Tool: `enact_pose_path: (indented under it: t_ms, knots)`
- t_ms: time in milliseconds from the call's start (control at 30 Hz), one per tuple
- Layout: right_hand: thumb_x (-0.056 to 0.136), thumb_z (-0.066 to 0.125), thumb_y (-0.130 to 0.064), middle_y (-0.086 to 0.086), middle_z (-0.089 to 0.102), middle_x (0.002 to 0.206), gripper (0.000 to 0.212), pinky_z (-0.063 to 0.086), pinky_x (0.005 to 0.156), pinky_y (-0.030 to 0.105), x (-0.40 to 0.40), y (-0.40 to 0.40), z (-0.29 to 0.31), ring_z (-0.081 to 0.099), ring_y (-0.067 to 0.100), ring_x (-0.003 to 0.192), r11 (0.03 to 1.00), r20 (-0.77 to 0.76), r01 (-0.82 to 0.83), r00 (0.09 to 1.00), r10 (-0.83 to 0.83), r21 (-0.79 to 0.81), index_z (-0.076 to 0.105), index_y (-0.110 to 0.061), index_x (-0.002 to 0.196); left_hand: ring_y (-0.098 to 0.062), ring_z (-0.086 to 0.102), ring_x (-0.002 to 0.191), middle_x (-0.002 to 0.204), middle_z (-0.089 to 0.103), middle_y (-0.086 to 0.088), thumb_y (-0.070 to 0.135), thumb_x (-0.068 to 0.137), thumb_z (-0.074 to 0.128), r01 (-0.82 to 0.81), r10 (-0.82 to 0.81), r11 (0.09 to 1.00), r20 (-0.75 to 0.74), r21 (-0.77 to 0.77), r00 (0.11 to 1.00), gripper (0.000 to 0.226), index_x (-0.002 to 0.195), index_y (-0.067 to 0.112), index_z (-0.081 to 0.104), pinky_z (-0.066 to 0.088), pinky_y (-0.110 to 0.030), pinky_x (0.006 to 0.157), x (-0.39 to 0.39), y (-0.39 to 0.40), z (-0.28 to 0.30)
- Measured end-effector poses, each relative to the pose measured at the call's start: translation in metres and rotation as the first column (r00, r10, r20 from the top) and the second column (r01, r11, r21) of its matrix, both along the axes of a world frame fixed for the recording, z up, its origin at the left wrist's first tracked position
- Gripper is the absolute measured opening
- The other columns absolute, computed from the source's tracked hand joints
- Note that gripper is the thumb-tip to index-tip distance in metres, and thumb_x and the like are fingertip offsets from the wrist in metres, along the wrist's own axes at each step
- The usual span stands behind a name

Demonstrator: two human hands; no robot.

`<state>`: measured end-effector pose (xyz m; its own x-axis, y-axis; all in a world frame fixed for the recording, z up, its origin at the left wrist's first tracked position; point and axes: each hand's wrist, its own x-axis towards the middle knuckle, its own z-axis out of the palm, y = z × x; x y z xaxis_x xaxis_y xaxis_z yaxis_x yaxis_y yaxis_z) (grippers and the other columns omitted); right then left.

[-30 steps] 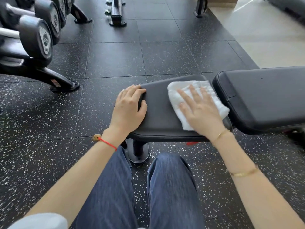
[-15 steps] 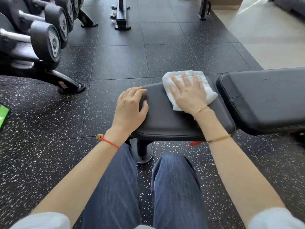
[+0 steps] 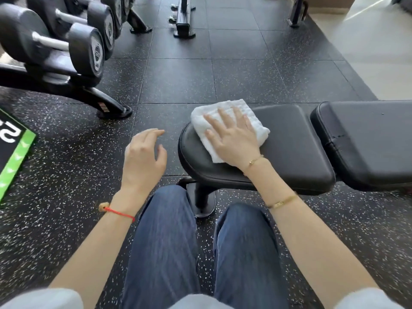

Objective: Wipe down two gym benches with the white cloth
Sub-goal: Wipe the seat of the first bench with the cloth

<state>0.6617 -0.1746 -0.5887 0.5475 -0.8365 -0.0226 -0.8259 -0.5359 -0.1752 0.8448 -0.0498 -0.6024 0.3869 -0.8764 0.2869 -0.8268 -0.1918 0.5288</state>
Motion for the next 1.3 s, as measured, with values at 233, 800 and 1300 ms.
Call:
enact_pose_path:
  t_ms: [233,800,1300]
  knots:
    - [0.098,0.018,-0.055,-0.003,0.013,0.164,0.053,-0.001,0.122,0.053,0.022,0.033,-0.005,-0.003,0.035,0.151,0.986,-0.029,-0.156,0.988,0.154,-0.063,0.019,-0.047,0.151,-0.026,0.052,0.124,0.131,0.060,-0.007,0.007,0.091,0.054,0.028,-0.028,1.000,-0.026,-0.014,0.999,0.036,0.127,0.009,0.059,0.039,-0.046,0.108,-0.018,-0.001,0.004]
    - [0.098,0.016,-0.057,-0.003,0.015,0.164,0.053,0.005,0.123,0.048,-0.103,0.055,-0.003,0.001,0.028,0.152,0.983,0.002,0.126,0.992,-0.127,-0.133,0.017,-0.050,0.150,-0.024,0.043,0.133,0.138,0.054,-0.003,0.025,0.097,0.047,0.116,-0.116,0.993,0.091,0.009,0.989,0.036,0.129,0.013,0.059,0.028,-0.040,0.114,-0.091,-0.063,0.004]
    - [0.097,0.015,-0.058,-0.006,0.017,0.163,0.053,0.008,0.123,0.048,-0.125,0.036,-0.008,0.004,0.028,0.151,0.989,0.037,0.097,0.995,-0.094,-0.111,0.019,-0.050,0.149,-0.023,0.045,0.132,0.134,0.058,0.001,0.023,0.089,0.051,0.061,-0.054,0.997,0.141,-0.042,0.989,0.038,0.125,0.018,0.062,0.028,-0.042,0.113,-0.093,-0.063,-0.005]
